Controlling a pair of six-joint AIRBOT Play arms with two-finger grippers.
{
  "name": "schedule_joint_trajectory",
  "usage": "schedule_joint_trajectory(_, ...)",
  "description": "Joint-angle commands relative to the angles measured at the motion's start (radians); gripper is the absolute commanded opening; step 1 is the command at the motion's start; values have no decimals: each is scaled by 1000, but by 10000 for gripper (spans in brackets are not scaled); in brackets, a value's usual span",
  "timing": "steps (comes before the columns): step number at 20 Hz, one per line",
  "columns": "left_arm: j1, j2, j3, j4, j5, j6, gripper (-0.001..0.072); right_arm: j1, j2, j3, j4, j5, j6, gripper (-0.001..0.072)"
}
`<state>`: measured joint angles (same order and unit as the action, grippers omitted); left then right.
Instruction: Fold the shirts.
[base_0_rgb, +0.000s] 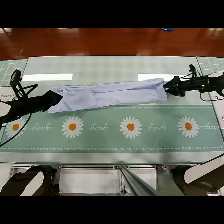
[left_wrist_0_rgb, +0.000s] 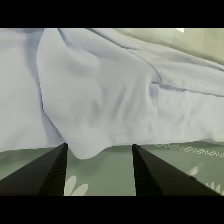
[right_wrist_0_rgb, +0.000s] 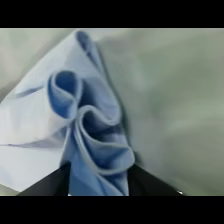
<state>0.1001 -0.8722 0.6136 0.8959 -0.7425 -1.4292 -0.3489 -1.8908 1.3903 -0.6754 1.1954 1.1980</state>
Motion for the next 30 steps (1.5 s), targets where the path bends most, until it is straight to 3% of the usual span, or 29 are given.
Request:
schedule_joint_trajectory(1, -7, -2, -3, -6, 6, -8, 506, 53, -25, 15, -6, -3, 1, 423)
schedule_joint_trajectory(3, -7, -2, -3, -6, 6, -8, 506, 73, -25, 15, -6, -3, 1, 412)
schedule_joint_trajectory(4, -7, -2, -3, -6, 6, -8, 506, 80, -25, 15, -2, 1, 1, 335)
schedule_joint_trajectory(5, -7, -2, -3, -7, 6, -8, 506, 80, -25, 15, 2, 5, 0, 134)
schedule_joint_trajectory(6, -7, -2, -3, -7, 6, -8, 506, 80, -25, 15, 20, 17, -6, 24)
schedule_joint_trajectory(11, -7, -2, -3, -56, -5, 8, 499, 77, 106, 15, -99, 65, 4, 24)
schedule_joint_trajectory(12, -7, -2, -2, -68, -18, 8, 364, 77, 157, 15, -147, 73, 21, 23)
schedule_joint_trajectory(13, -8, -2, -2, -70, -32, 8, 108, 77, 211, 13, -196, 83, 39, 23)
schedule_joint_trajectory(14, -14, -2, -1, -71, -42, 9, 20, 77, 265, 6, -236, 89, 46, 24)
schedule_joint_trajectory(19, -191, -59, 34, -93, -4, 38, 20, 32, 573, -133, -301, 112, 64, 24)
schedule_joint_trajectory(24, -468, -401, 315, -92, -5, 38, 19, 2, 892, -338, -303, 131, 89, 24)
schedule_joint_trajectory(30, -694, -917, 900, -92, -274, -6, 19, 2, 1125, -414, -299, 172, 143, 24)
